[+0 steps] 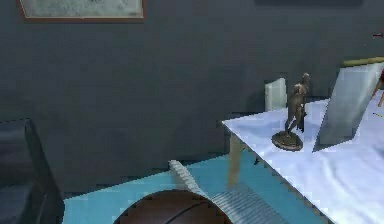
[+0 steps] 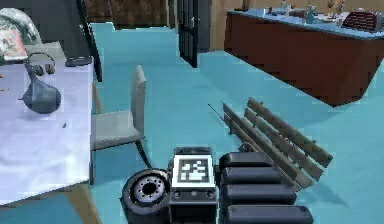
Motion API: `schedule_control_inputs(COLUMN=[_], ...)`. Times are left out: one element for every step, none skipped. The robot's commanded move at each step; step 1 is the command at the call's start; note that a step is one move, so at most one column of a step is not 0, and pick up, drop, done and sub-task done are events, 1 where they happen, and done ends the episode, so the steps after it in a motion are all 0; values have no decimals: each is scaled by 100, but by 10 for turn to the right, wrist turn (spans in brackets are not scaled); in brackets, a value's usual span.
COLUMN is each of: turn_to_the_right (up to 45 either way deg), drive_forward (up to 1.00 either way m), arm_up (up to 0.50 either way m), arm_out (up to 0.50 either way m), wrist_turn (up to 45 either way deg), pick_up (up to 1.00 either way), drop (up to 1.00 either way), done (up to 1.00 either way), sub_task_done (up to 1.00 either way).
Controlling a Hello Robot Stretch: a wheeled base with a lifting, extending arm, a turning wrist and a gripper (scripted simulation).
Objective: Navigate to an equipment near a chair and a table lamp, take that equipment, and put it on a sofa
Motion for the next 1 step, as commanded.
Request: schedule_control_inputs(turn_to_the_right=[450], drive_forward=[0], arm_up=[0], arm_out=[0], wrist_turn=[0], pick_up=[0], drop=[0], done=[0], sub_task_done=[0])
